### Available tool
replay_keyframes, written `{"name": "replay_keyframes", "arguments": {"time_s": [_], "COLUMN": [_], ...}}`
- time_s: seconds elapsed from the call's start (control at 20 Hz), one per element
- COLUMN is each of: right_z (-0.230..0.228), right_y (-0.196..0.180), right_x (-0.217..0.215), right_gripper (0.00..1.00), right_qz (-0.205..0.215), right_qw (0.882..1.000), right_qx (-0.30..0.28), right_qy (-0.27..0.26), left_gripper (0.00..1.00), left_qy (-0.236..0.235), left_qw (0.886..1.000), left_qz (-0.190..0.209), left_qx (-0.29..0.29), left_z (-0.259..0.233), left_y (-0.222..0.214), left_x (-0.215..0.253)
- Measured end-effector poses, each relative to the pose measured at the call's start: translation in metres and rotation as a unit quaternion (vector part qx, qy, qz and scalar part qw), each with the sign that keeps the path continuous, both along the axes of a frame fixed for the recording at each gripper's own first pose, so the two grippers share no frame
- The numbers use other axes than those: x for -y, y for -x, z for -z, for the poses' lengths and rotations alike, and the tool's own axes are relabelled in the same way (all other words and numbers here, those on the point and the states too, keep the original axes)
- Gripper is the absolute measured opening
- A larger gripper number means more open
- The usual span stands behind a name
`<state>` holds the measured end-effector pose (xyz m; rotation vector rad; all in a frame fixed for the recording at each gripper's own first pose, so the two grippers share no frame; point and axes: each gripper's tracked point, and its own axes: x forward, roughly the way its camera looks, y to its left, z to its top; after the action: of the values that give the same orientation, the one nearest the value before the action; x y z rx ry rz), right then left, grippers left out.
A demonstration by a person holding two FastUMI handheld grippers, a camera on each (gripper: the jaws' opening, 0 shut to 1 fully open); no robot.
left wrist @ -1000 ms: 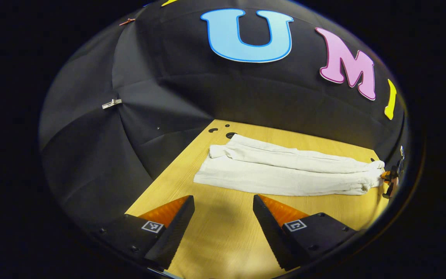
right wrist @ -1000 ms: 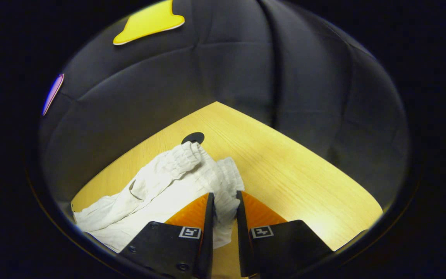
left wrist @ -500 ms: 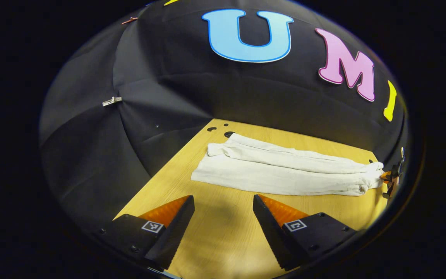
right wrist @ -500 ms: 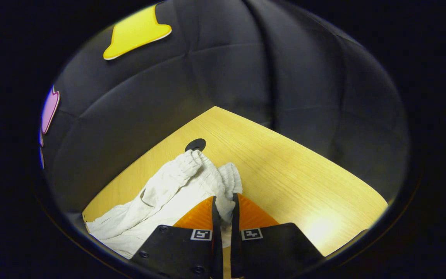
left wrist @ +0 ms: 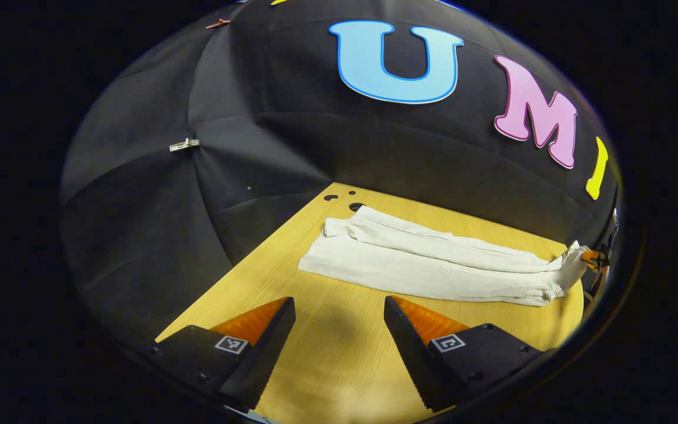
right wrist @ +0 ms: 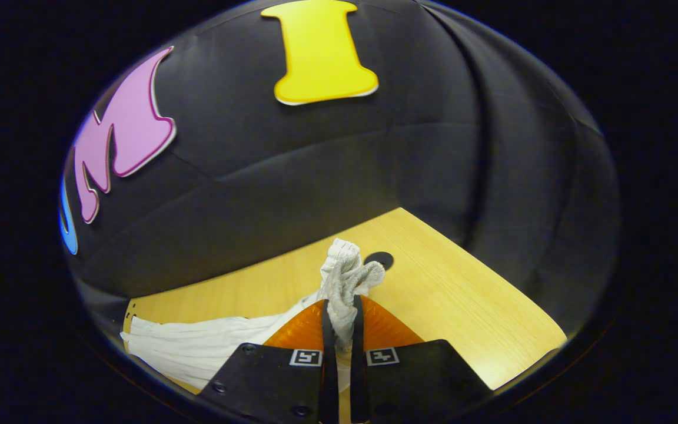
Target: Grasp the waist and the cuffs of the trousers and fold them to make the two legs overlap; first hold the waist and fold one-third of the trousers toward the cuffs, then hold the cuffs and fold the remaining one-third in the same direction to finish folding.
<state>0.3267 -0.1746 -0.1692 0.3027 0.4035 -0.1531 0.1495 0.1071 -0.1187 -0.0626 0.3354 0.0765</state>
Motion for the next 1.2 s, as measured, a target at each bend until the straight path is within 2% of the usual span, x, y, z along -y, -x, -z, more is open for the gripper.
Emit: {"name": "replay_keyframes", "arguments": {"time_s": [0.25,0.55,0.7,0.95,1.2], "right_z": [-0.037,-0.074,-0.064,-0.031,0.013], "right_y": [-0.011,-0.014,-0.01,0.006,0.021], "right_x": [-0.064,-0.15,-0.188,-0.263,-0.304], "right_gripper": [0.12,0.12,0.11,0.12,0.12], "right_qz": [-0.056,-0.117,-0.145,-0.193,-0.212], "right_qw": [0.998,0.991,0.987,0.98,0.977], "right_qx": [0.023,0.062,0.058,0.038,0.012], "right_qy": [0.028,0.025,0.027,-0.009,-0.004], "left_gripper": [0.97,0.97,0.96,0.94,0.94], "left_qy": [0.0,0.009,0.015,0.029,0.041], "left_qw": [1.0,1.0,0.999,0.999,0.999], "left_qz": [-0.012,-0.023,-0.026,-0.032,-0.014], "left_qx": [0.01,0.014,0.021,0.029,0.029], "left_z": [-0.005,-0.005,-0.004,0.003,0.008], "left_y": [0.006,0.01,0.005,-0.028,-0.069], "left_x": [-0.016,-0.038,-0.046,-0.056,-0.055]}}
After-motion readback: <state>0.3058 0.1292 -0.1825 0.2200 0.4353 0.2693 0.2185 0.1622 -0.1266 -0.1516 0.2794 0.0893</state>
